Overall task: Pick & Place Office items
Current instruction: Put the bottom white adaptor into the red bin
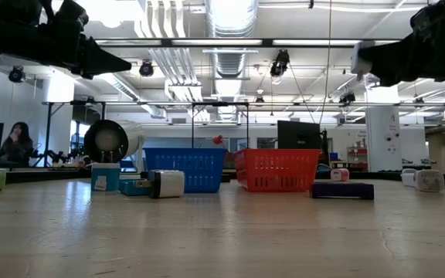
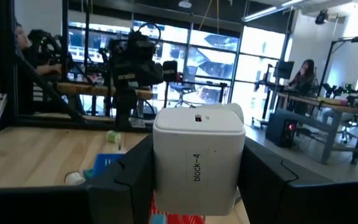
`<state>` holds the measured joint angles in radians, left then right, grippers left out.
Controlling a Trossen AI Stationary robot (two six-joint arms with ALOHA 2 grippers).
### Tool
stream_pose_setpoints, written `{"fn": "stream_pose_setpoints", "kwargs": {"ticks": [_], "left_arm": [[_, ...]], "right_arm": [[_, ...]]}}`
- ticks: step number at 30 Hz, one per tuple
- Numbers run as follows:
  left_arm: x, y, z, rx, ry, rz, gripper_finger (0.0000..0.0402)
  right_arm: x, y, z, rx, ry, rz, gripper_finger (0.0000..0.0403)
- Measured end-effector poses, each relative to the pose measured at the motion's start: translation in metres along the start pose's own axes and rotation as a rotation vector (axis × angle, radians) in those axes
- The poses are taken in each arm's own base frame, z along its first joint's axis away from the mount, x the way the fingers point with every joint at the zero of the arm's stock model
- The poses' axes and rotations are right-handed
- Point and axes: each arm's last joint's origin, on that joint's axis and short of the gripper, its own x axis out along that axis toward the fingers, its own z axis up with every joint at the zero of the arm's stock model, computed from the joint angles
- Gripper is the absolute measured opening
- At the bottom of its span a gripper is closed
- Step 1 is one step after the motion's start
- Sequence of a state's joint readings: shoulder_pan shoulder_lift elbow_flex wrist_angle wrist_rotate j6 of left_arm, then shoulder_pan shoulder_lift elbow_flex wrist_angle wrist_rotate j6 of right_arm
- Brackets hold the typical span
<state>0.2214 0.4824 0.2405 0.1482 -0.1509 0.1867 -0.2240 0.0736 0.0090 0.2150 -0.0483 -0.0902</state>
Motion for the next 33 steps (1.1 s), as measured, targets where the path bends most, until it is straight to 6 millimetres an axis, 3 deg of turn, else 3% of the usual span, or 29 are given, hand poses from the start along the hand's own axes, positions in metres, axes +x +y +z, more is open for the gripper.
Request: {"fn": "stream_pose_setpoints", "kwargs": {"ticks": [33], "left_arm": [[0.0000,0.0000,0.0000,0.023,0.000,0.002,0.0011]], "right_arm": [[0.0080,-0.0005,-0.0082,0.034,0.088,-0.025,0.0169]]}}
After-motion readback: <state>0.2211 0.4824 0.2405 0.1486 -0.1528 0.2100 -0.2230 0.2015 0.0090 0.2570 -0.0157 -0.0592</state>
